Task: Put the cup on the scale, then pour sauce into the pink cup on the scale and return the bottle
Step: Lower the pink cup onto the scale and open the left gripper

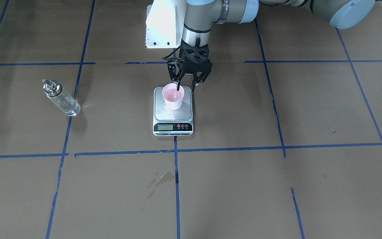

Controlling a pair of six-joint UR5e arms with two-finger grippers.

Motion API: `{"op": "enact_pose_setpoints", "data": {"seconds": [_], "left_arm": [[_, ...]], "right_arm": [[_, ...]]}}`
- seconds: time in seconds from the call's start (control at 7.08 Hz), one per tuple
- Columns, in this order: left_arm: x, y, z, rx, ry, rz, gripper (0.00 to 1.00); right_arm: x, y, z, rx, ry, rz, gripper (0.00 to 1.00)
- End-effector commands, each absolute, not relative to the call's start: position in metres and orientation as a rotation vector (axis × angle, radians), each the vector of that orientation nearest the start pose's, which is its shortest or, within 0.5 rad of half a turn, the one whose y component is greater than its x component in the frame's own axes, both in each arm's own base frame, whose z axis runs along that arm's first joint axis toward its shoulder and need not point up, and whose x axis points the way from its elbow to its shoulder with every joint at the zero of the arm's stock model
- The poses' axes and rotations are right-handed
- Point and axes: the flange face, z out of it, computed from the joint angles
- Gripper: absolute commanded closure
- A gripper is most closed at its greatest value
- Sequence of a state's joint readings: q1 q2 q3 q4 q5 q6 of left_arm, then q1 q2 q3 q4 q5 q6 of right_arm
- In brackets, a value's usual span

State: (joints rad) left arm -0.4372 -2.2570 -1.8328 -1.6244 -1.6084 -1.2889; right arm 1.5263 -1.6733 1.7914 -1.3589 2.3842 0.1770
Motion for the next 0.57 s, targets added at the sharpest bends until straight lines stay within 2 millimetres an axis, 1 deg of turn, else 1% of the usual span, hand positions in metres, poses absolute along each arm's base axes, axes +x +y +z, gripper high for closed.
{"op": "enact_pose_setpoints", "data": {"seconds": [0.0, 0.14, 0.28, 0.42], "left_arm": [[0.461, -0.405, 0.155, 0.432, 0.927, -0.041, 0.00], [0.429, -0.423, 0.184, 0.452, 0.878, 0.017, 0.00], [0.393, -0.450, 0.203, 0.484, 0.831, 0.064, 0.00], [0.348, -0.478, 0.233, 0.502, 0.769, 0.123, 0.00]], "right_arm": [[0.040, -0.466, 0.564, 0.226, -0.838, 0.005, 0.00], [0.040, -0.465, 0.552, 0.241, -0.843, 0.010, 0.00], [0.040, -0.464, 0.545, 0.245, -0.850, 0.020, 0.00], [0.038, -0.463, 0.532, 0.243, -0.862, 0.060, 0.00]]}}
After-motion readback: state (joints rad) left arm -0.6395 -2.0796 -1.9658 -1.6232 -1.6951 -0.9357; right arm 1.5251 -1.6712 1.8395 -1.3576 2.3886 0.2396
